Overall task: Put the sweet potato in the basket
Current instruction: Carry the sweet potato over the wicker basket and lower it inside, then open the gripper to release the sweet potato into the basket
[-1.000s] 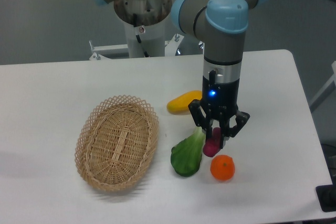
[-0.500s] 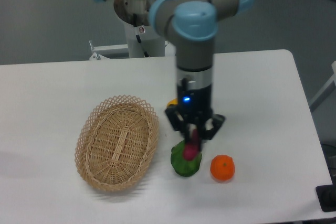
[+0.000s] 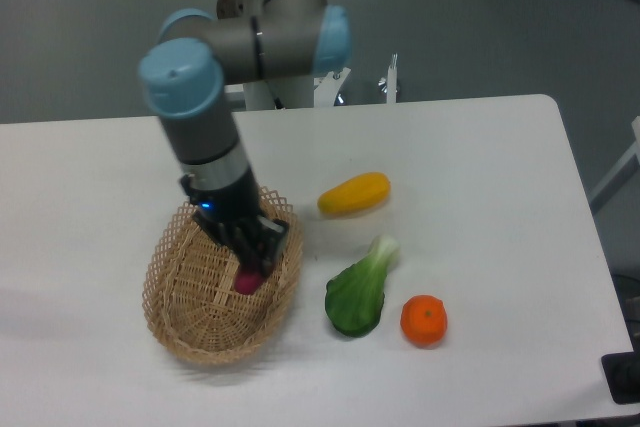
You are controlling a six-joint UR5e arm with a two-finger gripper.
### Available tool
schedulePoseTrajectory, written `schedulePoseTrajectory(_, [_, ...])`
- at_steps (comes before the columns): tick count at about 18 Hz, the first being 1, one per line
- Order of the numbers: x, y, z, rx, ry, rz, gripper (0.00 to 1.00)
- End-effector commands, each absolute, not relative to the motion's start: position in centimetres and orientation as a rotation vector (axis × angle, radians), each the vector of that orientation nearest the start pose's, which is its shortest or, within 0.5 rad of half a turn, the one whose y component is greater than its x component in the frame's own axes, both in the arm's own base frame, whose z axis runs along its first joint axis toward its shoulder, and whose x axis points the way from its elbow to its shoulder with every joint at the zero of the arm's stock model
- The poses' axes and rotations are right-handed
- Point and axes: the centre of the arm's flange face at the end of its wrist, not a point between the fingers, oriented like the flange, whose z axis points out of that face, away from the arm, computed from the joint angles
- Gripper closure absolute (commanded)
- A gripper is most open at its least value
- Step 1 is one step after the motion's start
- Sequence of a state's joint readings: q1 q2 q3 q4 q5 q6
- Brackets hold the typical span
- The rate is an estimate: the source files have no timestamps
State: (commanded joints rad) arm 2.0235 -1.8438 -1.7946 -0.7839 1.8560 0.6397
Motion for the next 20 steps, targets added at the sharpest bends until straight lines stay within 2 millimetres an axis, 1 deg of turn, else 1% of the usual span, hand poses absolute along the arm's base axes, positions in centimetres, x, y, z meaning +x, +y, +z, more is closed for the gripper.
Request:
schedulePoseTrajectory(1, [-15.5,56.7,31.0,-2.999,0.231,0.587,0.85])
schedulePoseTrajectory(3, [-15.4,56.4,28.6,-3.041,0.246,0.582,0.85])
schedulePoseTrajectory(5, [-15.7,56.6,26.5,-3.082,0.256,0.581,0.85])
schedulePoseTrajectory(7, [-15.2,57.1,25.1,-3.098,0.286,0.569,0.85])
schedulePoseTrajectory(9, [-15.1,57.3,24.2,-3.108,0.293,0.557,0.84])
schedulePoseTrajectory(10, [-14.7,57.4,23.9,-3.112,0.309,0.553,0.84])
schedulePoseTrajectory(12, [-14.5,57.6,23.5,-3.116,0.326,0.549,0.84])
schedulePoseTrajectory(13, [-14.5,57.6,23.4,-3.117,0.329,0.548,0.81])
schedulePoseTrajectory(14, [-14.5,57.7,23.5,-3.115,0.328,0.55,0.74])
schedulePoseTrajectory(15, [-14.5,57.8,23.6,-3.113,0.322,0.551,0.56])
schedulePoseTrajectory(16, [-14.6,57.9,23.9,-3.107,0.32,0.555,0.25])
schedulePoseTrajectory(17, [-14.6,58.0,24.3,-3.1,0.32,0.56,0.07])
schedulePoseTrajectory(18, [-14.8,58.1,24.9,-3.09,0.307,0.564,0.0])
schedulePoseTrajectory(20, [-15.1,58.3,26.3,-3.066,0.285,0.568,0.0])
